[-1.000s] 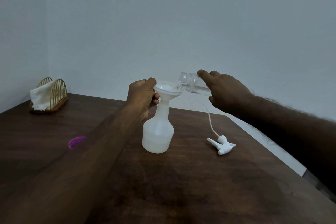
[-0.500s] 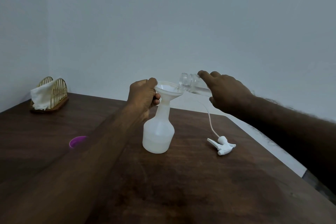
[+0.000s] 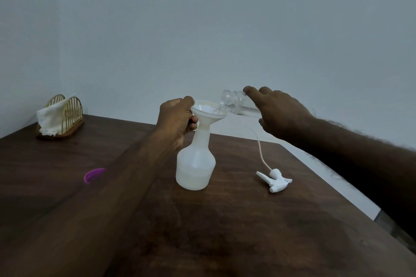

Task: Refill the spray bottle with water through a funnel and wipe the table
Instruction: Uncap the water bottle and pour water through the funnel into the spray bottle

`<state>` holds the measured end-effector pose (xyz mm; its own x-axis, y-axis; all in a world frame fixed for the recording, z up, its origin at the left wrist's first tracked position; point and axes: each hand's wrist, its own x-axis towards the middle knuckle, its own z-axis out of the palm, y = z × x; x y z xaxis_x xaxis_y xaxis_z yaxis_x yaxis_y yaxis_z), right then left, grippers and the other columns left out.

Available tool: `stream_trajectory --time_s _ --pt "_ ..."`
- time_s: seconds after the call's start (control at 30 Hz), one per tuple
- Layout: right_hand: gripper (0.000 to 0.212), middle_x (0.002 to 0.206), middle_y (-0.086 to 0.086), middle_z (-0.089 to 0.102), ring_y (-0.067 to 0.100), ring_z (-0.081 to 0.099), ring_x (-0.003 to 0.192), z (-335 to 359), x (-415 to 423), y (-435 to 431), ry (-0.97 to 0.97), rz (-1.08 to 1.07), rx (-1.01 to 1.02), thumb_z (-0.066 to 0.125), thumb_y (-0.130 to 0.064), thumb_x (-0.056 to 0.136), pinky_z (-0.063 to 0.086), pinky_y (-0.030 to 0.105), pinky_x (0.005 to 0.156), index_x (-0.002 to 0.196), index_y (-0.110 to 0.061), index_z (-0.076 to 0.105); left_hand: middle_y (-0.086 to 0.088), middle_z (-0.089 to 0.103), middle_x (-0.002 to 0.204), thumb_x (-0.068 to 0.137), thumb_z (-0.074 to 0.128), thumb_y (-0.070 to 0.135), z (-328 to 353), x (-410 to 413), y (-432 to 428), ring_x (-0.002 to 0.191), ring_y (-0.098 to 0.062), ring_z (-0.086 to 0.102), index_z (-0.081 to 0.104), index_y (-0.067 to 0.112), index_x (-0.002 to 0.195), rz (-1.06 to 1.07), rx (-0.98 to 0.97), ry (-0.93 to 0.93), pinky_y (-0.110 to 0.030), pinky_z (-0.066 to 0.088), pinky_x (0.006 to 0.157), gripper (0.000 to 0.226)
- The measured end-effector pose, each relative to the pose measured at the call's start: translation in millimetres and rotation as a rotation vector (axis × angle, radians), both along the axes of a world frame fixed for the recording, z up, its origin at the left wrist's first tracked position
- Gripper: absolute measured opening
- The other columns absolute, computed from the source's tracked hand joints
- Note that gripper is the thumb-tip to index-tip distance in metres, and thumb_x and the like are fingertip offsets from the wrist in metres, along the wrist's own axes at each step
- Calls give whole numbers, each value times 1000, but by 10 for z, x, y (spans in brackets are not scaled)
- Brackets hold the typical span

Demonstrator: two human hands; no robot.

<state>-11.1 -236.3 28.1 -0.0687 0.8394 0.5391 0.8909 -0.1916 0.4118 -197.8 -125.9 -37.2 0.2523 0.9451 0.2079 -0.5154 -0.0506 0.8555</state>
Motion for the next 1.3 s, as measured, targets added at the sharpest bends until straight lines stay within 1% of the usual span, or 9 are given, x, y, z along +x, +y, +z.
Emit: stream_trajectory --time_s 0.33,0.4,0.6,0.83,0.97,1.13,1.3 --pt "69 115 10 57 34 57 90 3 7 -9 -5 5 -6 57 2 84 44 38 66 143 -24 30 3 42 41 86 54 8 12 2 -18 38 -9 42 52 6 74 -1 -9 -5 -19 36 39 13" --pt "68 113 10 56 34 57 89 7 6 -12 -10 5 -8 56 2 84 47 39 67 142 -24 30 4 42 40 87 54 8 16 1 -22 37 -9 42 53 6 76 0 -11 -8 -19 36 39 12" --pt "71 113 9 56 34 56 90 29 7 -14 -24 0 -10 57 2 82 46 39 67 142 -24 30 5 42 40 87 53 9 18 5 -25 37 -8 42 55 5 81 -4 -12 -6 -19 36 39 7" --pt "71 114 9 57 34 57 90 19 7 -30 -19 0 -8 57 3 83 47 39 69 142 -25 30 4 42 41 87 54 8 16 16 -27 38 -9 42 52 6 74 -3 -8 -5 -19 36 39 14" --pt "71 113 9 56 34 56 90 24 0 -25 -21 9 -10 57 3 82 49 41 72 143 -24 30 3 41 41 87 54 8 12 8 -29 38 -9 42 51 6 76 1 -7 -7 -19 36 39 12" --pt "72 113 8 56 33 55 89 16 7 -21 -23 17 3 56 4 81 44 37 68 142 -25 30 3 40 42 87 54 8 5 5 -26 38 -9 42 51 6 77 -1 -4 -12 -19 36 39 11" --pt "72 112 8 57 33 55 88 4 8 -15 -25 19 15 55 5 81 43 36 67 142 -25 32 3 41 42 88 54 9 5 2 -23 38 -9 42 54 5 77 1 -1 2 -19 37 39 11"
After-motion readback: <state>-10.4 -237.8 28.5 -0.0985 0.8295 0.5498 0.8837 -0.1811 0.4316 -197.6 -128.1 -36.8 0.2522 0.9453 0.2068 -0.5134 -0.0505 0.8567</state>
